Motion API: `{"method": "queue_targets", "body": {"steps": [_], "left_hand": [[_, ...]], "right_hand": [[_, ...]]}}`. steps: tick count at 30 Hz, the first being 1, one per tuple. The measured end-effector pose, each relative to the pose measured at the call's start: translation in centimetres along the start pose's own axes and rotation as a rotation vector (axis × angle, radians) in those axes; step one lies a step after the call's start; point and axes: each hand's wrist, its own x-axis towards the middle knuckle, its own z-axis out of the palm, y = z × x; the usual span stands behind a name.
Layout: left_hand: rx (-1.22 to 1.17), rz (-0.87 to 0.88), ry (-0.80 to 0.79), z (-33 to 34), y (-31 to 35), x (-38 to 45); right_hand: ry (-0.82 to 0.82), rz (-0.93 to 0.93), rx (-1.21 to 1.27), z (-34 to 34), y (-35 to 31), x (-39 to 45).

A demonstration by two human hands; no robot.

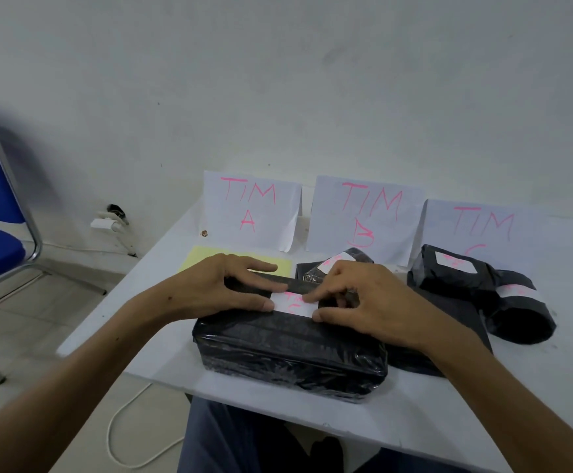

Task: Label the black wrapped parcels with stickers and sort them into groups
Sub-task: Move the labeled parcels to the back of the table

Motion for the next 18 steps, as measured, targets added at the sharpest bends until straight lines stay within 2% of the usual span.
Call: {"method": "queue_targets", "body": {"steps": [5, 11, 13, 16, 18], "left_hand": [[0.237, 0.085, 0.097, 0.5, -0.8, -0.6], [0.411, 0.176, 0.209, 0.0, -1.0, -1.1], [0.272, 0.142, 0.268, -0.5, -1.5, -1.1], [-0.072, -0.039, 0.443, -1.8, -4.6, -0.2], [-0.051, -0.178, 0.625, -2.6, -7.8, 0.8]], "right_hand": [[0.052, -0.122, -0.175, 1.0, 0.2, -0.9], [0.178, -0.188, -0.145, 1.5, 0.2, 0.4], [0.202, -0.205, -0.141, 1.6, 0.0, 1.1], [0.215, -0.194, -0.077, 1.8, -0.3, 2.6], [0.207, -0.151, -0.013, 1.8, -0.4, 3.8]]}}
